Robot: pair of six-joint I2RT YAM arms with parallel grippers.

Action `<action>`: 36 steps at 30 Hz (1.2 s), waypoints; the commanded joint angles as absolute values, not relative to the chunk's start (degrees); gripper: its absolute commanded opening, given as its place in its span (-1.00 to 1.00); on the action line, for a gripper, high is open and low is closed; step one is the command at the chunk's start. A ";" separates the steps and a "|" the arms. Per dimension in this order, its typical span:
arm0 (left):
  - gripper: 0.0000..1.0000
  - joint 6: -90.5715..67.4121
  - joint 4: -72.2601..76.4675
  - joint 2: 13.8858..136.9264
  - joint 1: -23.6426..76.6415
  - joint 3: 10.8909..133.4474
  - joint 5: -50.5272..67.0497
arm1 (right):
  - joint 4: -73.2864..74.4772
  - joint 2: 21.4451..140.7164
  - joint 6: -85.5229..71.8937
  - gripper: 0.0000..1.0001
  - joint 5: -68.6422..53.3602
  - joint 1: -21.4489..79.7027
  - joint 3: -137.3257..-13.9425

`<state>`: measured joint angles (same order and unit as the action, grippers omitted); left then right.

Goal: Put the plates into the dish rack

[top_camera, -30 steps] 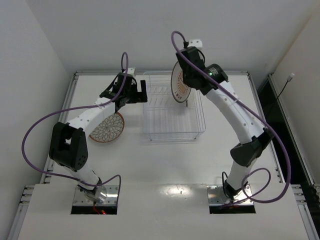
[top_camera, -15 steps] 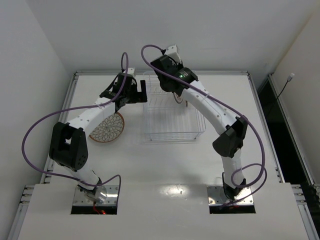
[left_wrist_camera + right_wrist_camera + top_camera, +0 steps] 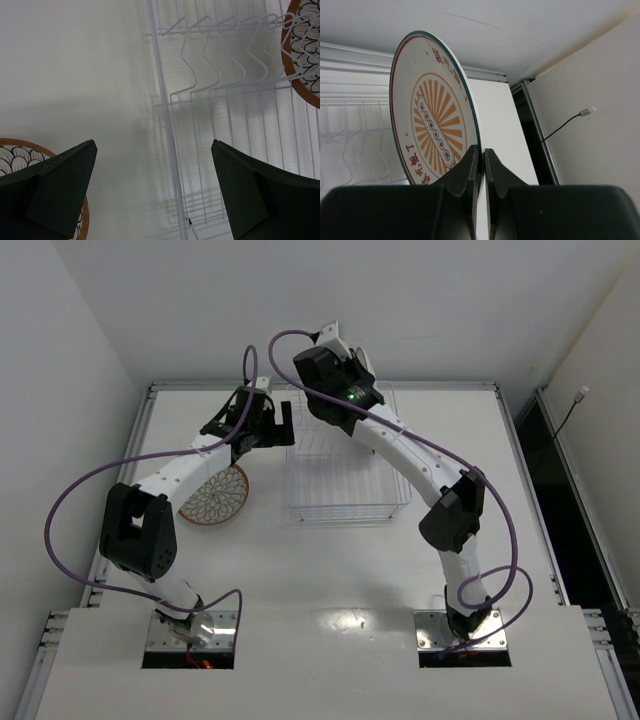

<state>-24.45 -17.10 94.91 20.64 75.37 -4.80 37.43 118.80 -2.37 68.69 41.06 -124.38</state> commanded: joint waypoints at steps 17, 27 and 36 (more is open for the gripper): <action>0.98 -24.52 -16.00 95.01 20.83 77.61 -5.80 | 17.67 125.33 12.22 -1.00 77.61 42.71 -116.89; 0.98 -24.52 -16.00 95.01 20.83 77.61 -5.80 | 20.64 127.61 7.83 -1.00 74.09 42.19 -116.28; 0.98 -23.99 -16.00 95.01 20.83 77.61 -6.33 | 27.50 129.46 0.36 -1.00 70.41 41.04 -118.65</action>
